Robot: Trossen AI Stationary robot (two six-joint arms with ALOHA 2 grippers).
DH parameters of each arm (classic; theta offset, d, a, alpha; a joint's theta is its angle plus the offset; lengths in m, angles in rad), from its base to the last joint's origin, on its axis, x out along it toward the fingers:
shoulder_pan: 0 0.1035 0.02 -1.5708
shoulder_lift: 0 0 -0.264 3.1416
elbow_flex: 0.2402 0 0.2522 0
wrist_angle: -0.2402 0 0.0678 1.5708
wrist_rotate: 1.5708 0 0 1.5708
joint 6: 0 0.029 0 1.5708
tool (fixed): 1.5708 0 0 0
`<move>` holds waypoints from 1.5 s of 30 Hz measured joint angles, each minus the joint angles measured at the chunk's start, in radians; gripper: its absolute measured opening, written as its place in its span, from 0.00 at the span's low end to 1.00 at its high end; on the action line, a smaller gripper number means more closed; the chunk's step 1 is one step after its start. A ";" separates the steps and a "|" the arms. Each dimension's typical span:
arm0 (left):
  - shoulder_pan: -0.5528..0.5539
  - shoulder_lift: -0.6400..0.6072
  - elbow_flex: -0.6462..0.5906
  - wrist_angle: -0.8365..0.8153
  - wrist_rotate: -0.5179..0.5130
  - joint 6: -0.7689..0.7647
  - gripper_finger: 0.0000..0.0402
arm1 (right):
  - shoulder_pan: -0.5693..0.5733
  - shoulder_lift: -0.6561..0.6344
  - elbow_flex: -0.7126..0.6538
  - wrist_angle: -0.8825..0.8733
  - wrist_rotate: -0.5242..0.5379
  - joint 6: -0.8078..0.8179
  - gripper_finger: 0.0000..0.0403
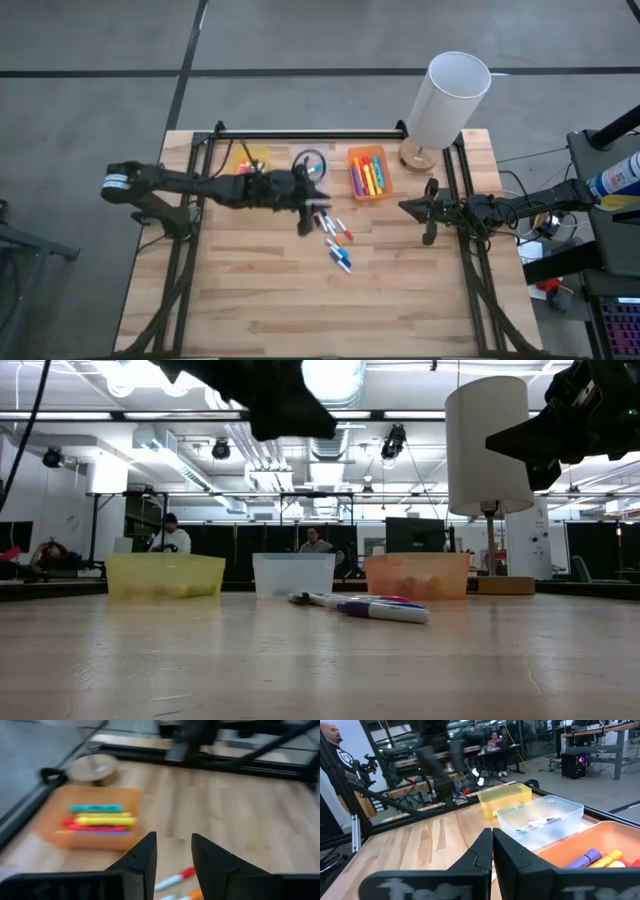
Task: Pick & Place Markers
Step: Put the small purple highlighter pen into the transparent bin
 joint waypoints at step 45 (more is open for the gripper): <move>-0.344 0.015 -0.352 0.479 -0.121 -0.227 0.29 | 0.000 0.000 0.000 0.000 0.000 0.000 0.02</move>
